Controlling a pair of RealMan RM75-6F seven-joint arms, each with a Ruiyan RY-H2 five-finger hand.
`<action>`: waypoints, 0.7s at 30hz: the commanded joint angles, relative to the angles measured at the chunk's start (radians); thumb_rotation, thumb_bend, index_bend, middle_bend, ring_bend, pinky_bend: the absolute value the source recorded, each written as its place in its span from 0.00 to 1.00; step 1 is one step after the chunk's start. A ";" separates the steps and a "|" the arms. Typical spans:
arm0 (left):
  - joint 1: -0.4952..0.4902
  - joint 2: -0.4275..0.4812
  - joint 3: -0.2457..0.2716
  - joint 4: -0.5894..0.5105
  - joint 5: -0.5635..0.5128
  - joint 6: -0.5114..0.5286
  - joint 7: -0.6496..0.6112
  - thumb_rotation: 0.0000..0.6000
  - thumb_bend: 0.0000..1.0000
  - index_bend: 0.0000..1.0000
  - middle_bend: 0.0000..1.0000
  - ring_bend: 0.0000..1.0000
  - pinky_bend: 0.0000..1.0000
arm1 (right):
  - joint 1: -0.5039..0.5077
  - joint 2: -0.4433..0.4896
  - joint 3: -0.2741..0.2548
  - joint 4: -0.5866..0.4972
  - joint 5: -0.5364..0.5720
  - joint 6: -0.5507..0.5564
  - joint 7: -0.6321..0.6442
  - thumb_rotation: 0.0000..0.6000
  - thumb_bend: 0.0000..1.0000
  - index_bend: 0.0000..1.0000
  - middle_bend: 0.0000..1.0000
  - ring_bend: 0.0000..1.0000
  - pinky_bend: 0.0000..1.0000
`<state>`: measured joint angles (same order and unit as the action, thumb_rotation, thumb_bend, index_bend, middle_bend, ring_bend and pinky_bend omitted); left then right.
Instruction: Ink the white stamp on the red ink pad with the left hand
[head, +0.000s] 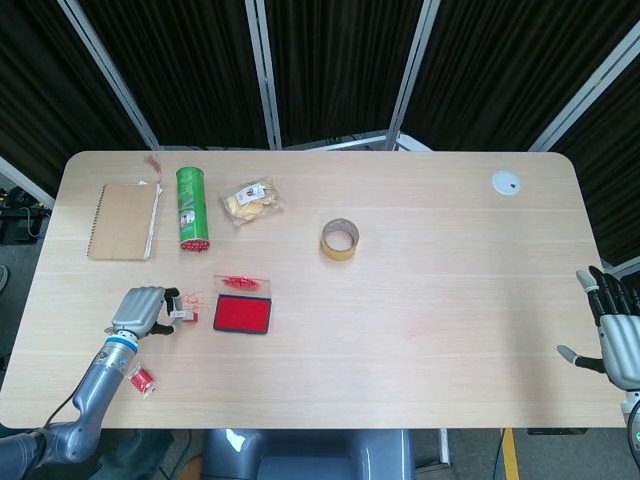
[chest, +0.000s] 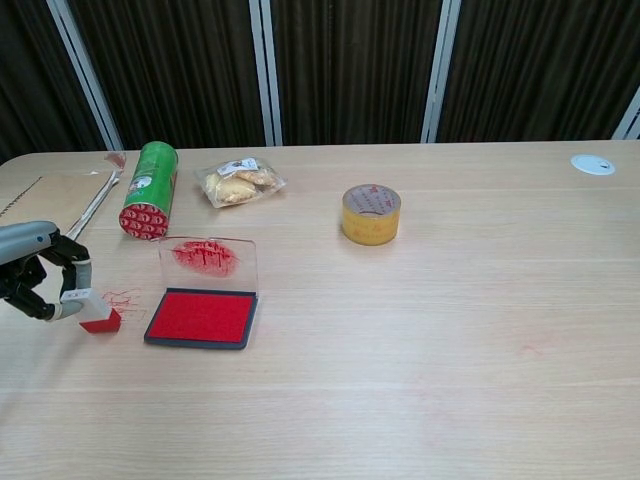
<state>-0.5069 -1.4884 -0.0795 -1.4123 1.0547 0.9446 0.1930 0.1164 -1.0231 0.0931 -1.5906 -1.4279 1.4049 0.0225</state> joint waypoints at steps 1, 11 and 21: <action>0.001 0.000 0.000 0.000 0.000 0.000 0.001 1.00 0.50 0.50 0.38 0.88 0.93 | 0.001 0.000 0.001 0.000 0.001 -0.001 -0.001 1.00 0.00 0.00 0.00 0.00 0.00; 0.003 0.012 -0.001 -0.008 -0.004 -0.004 0.002 1.00 0.50 0.47 0.29 0.87 0.92 | 0.000 -0.001 -0.001 -0.001 0.000 -0.001 -0.002 1.00 0.00 0.00 0.00 0.00 0.00; 0.008 0.028 0.004 -0.023 0.006 -0.001 0.001 1.00 0.49 0.45 0.26 0.87 0.92 | 0.000 0.000 -0.001 -0.002 0.003 -0.003 -0.002 1.00 0.00 0.00 0.00 0.00 0.00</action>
<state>-0.4994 -1.4622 -0.0760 -1.4338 1.0601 0.9432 0.1939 0.1165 -1.0231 0.0926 -1.5931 -1.4251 1.4022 0.0204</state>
